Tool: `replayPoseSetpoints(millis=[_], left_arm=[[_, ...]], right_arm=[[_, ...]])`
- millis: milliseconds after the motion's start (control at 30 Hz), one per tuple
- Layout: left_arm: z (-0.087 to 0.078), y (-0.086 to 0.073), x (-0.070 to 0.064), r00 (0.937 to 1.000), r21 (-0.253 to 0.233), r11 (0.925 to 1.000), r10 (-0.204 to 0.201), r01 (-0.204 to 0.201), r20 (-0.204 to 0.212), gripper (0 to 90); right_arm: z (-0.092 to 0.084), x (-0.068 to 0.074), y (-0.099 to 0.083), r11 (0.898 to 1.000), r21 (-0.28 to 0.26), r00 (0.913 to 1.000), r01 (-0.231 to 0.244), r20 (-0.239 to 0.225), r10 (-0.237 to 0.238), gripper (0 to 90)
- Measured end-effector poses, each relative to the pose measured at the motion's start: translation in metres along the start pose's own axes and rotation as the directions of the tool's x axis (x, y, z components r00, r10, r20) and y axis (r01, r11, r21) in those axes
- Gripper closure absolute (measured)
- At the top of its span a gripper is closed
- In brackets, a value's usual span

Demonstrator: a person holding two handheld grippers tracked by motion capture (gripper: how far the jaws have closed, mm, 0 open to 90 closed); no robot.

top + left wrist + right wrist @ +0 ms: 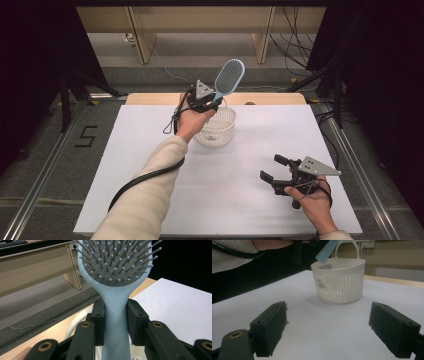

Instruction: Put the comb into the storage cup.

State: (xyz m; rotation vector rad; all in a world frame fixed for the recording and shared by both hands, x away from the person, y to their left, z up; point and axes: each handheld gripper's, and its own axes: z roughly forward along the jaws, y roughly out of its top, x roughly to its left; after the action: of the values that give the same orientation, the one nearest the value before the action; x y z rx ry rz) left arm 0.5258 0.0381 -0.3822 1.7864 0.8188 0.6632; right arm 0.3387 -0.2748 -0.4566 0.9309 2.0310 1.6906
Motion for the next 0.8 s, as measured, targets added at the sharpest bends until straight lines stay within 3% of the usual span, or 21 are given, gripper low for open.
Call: replayPoseSetpoints(millis=[800], left_arm=[[0.0032,-0.0032,-0.0024,1.0,0.001,1.0,0.002,-0.003,0.009,69.6]], right_arm=[[-0.0002,-0.0002,0.0001,1.0,-0.002,1.0,0.0,-0.001,0.0,15.7]])
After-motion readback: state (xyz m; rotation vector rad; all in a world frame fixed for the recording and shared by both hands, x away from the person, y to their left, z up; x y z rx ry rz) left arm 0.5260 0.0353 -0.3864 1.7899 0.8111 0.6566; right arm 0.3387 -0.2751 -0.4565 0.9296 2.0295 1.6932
